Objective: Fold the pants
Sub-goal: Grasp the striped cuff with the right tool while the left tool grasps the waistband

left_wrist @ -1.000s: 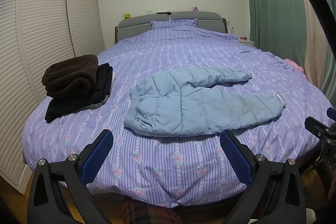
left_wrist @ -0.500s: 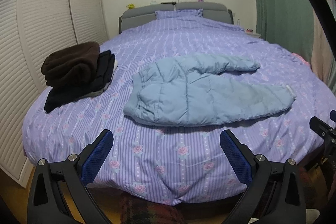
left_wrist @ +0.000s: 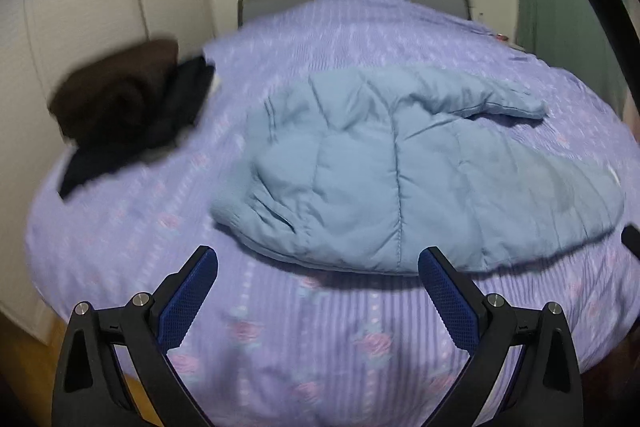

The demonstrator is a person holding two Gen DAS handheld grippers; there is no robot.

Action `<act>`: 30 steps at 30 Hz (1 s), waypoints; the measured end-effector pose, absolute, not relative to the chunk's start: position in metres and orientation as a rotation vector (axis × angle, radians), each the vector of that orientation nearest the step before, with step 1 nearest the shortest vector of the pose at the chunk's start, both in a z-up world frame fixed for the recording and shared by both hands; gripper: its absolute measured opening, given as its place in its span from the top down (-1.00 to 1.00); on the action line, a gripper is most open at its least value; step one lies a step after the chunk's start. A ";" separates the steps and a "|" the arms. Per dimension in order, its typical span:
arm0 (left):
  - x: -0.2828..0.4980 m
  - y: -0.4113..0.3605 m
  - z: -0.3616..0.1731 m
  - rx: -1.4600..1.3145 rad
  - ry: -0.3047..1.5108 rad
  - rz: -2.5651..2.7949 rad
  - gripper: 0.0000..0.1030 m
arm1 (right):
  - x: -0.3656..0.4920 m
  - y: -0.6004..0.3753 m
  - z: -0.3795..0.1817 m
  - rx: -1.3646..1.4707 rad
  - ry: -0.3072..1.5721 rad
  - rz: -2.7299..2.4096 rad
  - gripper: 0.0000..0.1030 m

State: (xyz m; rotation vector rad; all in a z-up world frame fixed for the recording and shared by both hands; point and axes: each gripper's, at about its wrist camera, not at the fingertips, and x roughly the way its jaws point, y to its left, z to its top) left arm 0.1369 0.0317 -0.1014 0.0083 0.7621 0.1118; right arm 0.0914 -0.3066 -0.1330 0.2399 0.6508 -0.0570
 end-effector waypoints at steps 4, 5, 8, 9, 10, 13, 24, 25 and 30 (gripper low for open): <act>0.159 0.047 -0.116 -0.244 0.819 0.122 -0.98 | 0.111 -0.331 -0.152 0.444 0.694 -0.084 -0.98; 0.162 0.051 -0.120 -0.295 0.834 0.119 -0.98 | 0.116 -0.334 -0.157 0.487 0.708 -0.095 -0.97; 0.171 0.055 -0.130 -0.365 0.876 0.098 -0.98 | 0.132 -0.339 -0.169 0.514 0.727 -0.112 -0.84; 0.172 0.056 -0.131 -0.364 0.879 0.103 -0.98 | 0.138 -0.339 -0.173 0.510 0.738 -0.111 -0.84; 0.175 0.055 -0.133 -0.353 0.882 0.109 -0.97 | 0.143 -0.340 -0.176 0.511 0.742 -0.113 -0.83; 0.184 0.057 -0.139 -0.378 0.913 0.097 -0.88 | 0.154 -0.345 -0.185 0.545 0.757 -0.128 -0.73; 0.195 0.050 -0.141 -0.468 0.984 -0.026 0.53 | 0.162 -0.345 -0.181 0.637 0.774 -0.014 0.73; 0.193 0.050 -0.135 -0.461 0.972 -0.025 0.60 | 0.162 -0.344 -0.178 0.623 0.770 -0.013 0.74; 0.176 0.054 -0.112 -0.459 0.906 -0.008 0.68 | 0.150 -0.338 -0.152 0.552 0.724 0.005 0.83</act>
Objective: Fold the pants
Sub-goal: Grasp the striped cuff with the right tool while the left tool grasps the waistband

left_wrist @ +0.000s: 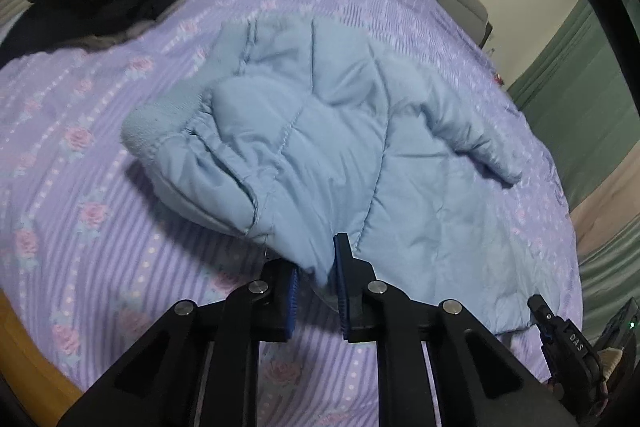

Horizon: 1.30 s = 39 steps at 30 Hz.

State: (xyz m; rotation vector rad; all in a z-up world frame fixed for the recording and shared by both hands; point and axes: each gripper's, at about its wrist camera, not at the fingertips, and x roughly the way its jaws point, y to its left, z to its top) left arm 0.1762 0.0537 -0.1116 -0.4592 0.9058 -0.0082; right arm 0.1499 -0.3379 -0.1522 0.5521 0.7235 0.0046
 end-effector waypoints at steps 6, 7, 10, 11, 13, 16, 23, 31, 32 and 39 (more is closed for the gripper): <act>0.153 0.052 -0.089 -0.390 0.857 0.022 0.70 | 0.121 -0.335 -0.131 0.544 0.689 0.032 0.84; 0.151 0.051 -0.086 -0.381 0.852 0.021 0.70 | 0.117 -0.336 -0.128 0.548 0.687 0.033 0.84; 0.137 0.051 -0.078 -0.363 0.850 0.042 0.70 | 0.105 -0.341 -0.120 0.565 0.690 0.045 0.84; 0.132 0.050 -0.077 -0.365 0.853 0.054 0.70 | 0.100 -0.341 -0.117 0.564 0.689 0.045 0.84; 0.125 0.048 -0.077 -0.360 0.864 0.071 0.70 | 0.092 -0.344 -0.111 0.564 0.684 0.046 0.84; 0.124 0.044 -0.077 -0.339 0.888 0.089 0.70 | 0.089 -0.348 -0.106 0.576 0.685 0.046 0.84; 0.156 0.040 -0.045 -0.346 0.897 0.067 0.70 | 0.138 -0.353 -0.087 0.555 0.721 0.017 0.84; 0.211 0.048 -0.013 -0.382 0.897 0.040 0.70 | 0.225 -0.342 -0.035 0.373 0.785 0.029 0.84; 0.219 0.051 -0.009 -0.396 0.894 0.041 0.70 | 0.234 -0.339 -0.031 0.356 0.788 0.027 0.84; 0.271 0.069 -0.005 -0.418 0.927 0.079 0.70 | 0.306 -0.308 -0.004 0.237 0.812 0.024 0.84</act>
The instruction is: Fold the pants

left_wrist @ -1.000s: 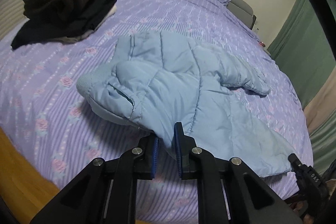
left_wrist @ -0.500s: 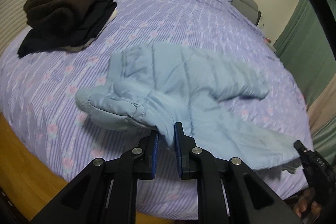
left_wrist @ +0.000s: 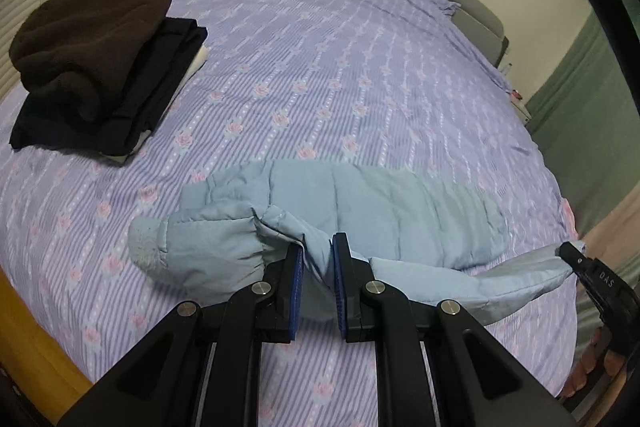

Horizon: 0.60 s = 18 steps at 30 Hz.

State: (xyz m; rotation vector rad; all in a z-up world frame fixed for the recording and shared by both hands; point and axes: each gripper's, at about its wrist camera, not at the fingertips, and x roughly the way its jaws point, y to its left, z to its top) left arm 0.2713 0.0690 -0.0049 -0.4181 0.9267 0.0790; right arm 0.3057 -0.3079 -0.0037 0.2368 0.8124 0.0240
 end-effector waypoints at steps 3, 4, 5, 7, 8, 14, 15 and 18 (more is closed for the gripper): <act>0.296 0.080 -0.009 -0.447 0.953 0.080 0.69 | 0.343 -0.299 -0.008 0.224 0.860 0.016 0.84; 0.303 0.083 -0.010 -0.456 0.959 0.085 0.69 | 0.351 -0.295 -0.011 0.218 0.875 0.013 0.84; 0.311 0.084 -0.012 -0.449 0.964 0.091 0.69 | 0.362 -0.292 -0.015 0.209 0.890 0.009 0.84; 0.327 0.083 -0.018 -0.418 0.979 0.107 0.69 | 0.382 -0.285 -0.024 0.186 0.925 -0.012 0.84; 0.333 0.083 -0.020 -0.407 0.986 0.113 0.69 | 0.389 -0.282 -0.028 0.172 0.937 -0.021 0.84; 0.367 0.086 -0.039 -0.338 1.027 0.155 0.68 | 0.427 -0.266 -0.047 0.133 0.966 -0.041 0.84; 0.371 0.086 -0.042 -0.325 1.035 0.159 0.68 | 0.431 -0.264 -0.051 0.126 0.969 -0.049 0.84; 0.380 0.086 -0.048 -0.291 1.046 0.170 0.60 | 0.443 -0.259 -0.063 0.104 0.988 -0.057 0.83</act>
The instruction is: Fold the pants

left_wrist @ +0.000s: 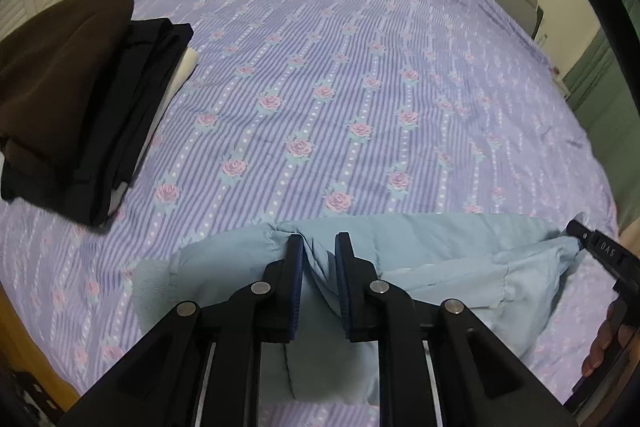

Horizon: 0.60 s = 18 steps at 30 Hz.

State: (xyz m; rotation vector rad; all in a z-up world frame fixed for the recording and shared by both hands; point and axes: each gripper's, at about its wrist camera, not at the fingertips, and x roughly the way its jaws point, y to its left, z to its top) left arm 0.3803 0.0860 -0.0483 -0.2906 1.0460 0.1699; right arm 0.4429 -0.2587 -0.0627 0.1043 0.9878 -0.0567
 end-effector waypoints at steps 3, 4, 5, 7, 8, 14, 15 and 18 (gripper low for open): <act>0.382 0.090 -0.046 -0.228 1.007 0.203 0.08 | 0.444 -0.257 -0.066 0.081 0.977 -0.050 0.67; 0.377 0.092 -0.039 -0.182 0.959 0.245 -0.19 | 0.442 -0.257 -0.064 0.055 0.963 -0.071 0.58; 0.373 0.093 -0.034 -0.146 0.922 0.267 -0.22 | 0.439 -0.257 -0.060 0.030 0.939 -0.090 0.30; 0.363 0.095 -0.024 -0.090 0.874 0.275 -0.33 | 0.425 -0.259 -0.047 -0.009 0.872 -0.107 -0.10; 0.356 0.097 -0.018 -0.068 0.857 0.268 -0.40 | 0.417 -0.262 -0.039 -0.017 0.826 -0.099 -0.15; 0.312 0.099 -0.005 0.050 0.779 0.237 -0.52 | 0.347 -0.267 0.000 -0.062 0.673 -0.061 -0.15; 0.300 0.098 -0.008 0.072 0.771 0.222 -0.54 | 0.327 -0.264 0.001 -0.058 0.643 -0.009 -0.15; 0.277 0.098 -0.018 0.129 0.755 0.168 -0.58 | 0.287 -0.252 -0.007 -0.063 0.607 0.117 -0.15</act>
